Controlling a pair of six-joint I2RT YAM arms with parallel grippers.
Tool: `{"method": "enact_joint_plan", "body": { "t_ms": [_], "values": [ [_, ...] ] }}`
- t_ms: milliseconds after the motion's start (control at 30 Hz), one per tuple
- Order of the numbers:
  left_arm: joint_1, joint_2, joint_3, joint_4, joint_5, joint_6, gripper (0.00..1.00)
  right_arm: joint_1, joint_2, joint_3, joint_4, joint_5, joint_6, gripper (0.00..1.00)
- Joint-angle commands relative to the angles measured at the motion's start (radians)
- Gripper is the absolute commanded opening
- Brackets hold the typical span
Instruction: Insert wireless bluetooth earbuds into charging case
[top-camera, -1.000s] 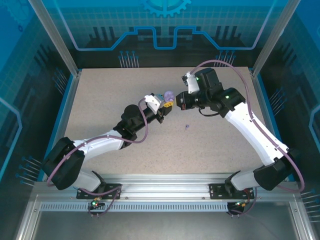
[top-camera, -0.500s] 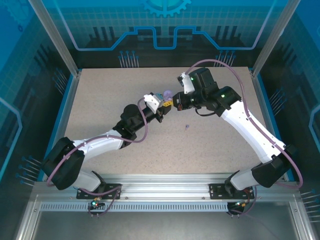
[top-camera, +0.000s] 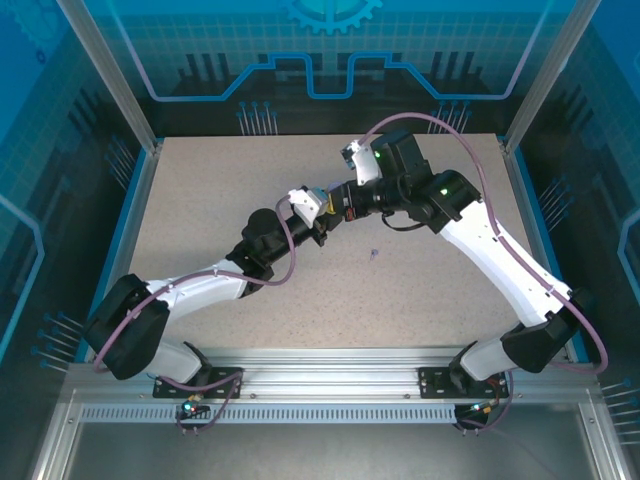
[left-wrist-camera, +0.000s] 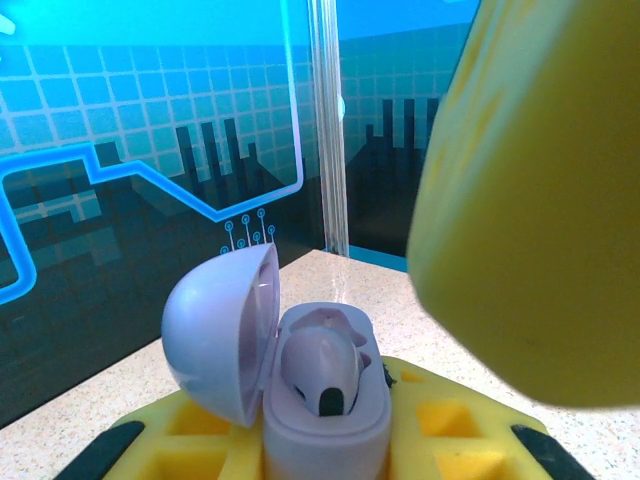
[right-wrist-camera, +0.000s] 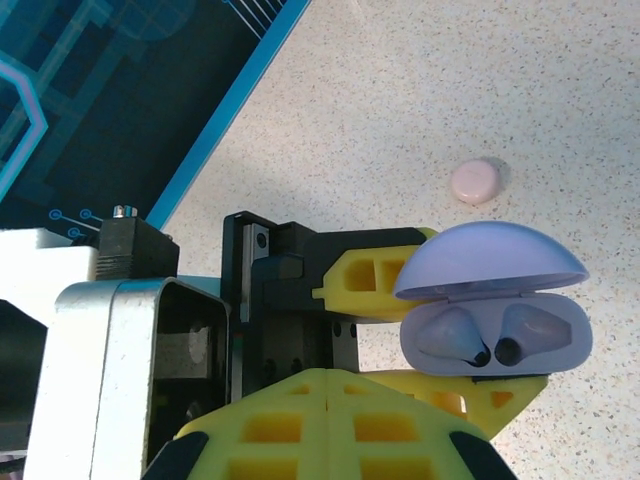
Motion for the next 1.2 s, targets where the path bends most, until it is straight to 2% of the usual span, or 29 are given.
{"method": "enact_joint_plan", "body": {
  "t_ms": [0,133,167,200,333,400,500,700,1167],
  "values": [
    [-0.004,-0.007,-0.005,0.014,0.013,-0.019,0.0,-0.055,-0.071,-0.023,0.001,0.032,0.004,0.0],
    [-0.002,-0.018,-0.029,0.024,-0.019,-0.015,0.0,-0.156,-0.172,-0.131,0.006,0.068,0.031,0.0],
    [-0.001,-0.024,-0.037,0.03,-0.026,-0.014,0.0,-0.174,-0.191,-0.164,0.006,0.086,0.04,0.03],
    [-0.002,-0.03,-0.047,0.032,-0.035,-0.016,0.0,-0.194,-0.208,-0.21,0.009,0.101,0.056,0.12],
    [-0.002,-0.058,-0.083,0.041,-0.053,-0.029,0.0,-0.231,-0.204,-0.369,0.002,0.173,0.098,0.6],
    [0.0,-0.073,-0.1,0.043,-0.055,-0.038,0.0,-0.235,-0.165,-0.418,-0.001,0.201,0.117,0.65],
    [0.0,-0.097,-0.125,0.043,-0.067,-0.047,0.0,-0.232,-0.083,-0.462,0.01,0.235,0.154,0.67],
    [-0.002,-0.157,-0.186,0.044,-0.087,-0.054,0.0,-0.207,0.133,-0.42,-0.018,0.315,0.234,0.67],
    [-0.001,-0.264,-0.287,0.049,-0.102,-0.09,0.0,-0.143,0.517,-0.179,-0.135,0.459,0.313,0.52]
  ]
}}
